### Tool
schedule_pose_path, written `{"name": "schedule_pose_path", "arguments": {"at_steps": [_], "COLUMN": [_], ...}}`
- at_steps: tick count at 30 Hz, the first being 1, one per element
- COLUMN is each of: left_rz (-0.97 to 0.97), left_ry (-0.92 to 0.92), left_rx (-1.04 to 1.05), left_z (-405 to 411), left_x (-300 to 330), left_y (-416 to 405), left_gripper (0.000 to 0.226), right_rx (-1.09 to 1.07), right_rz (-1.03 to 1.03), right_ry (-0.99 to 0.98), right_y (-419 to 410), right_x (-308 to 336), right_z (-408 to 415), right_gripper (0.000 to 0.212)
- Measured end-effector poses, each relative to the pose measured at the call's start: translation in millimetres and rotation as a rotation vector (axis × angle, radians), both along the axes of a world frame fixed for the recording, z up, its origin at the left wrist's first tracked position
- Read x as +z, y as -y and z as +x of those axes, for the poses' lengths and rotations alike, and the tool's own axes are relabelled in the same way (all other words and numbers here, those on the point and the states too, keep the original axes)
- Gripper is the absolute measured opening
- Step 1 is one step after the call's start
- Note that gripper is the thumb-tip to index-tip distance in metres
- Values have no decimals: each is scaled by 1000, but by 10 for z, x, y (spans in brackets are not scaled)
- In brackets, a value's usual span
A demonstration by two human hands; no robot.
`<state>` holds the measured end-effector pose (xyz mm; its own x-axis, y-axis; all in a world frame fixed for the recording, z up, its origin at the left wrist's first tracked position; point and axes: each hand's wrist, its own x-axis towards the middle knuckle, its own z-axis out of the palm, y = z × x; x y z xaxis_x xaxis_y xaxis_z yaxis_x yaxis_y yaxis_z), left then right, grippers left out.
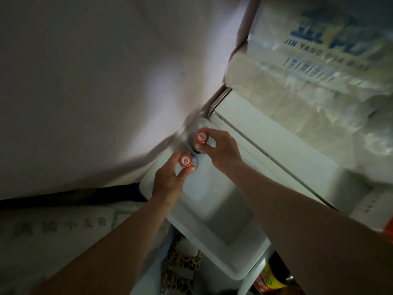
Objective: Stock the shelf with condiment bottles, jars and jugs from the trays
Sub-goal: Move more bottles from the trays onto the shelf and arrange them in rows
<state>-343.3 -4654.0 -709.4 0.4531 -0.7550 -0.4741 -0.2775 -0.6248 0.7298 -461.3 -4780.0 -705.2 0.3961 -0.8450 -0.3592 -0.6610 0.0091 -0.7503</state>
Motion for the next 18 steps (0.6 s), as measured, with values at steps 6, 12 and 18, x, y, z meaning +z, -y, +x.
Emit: {"name": "schedule_pose_path", "arguments": {"at_steps": [6, 12, 18], "left_rz": [-20, -19, -58], "left_ry": [-29, -88, -16], "left_rx": [49, 55, -38], "left_z": [91, -7, -69], "left_x": [300, 1225, 2690], "left_y": [-43, -146, -76], "left_gripper": [31, 56, 31], "right_rx": [-82, -147, -237], "right_rz": [15, 76, 73], "right_ry": [12, -11, 10], "right_y": [-164, -415, -670], "right_x": [256, 1164, 2506], "right_z": [-276, -694, -1115], "right_gripper": [26, 38, 29]}}
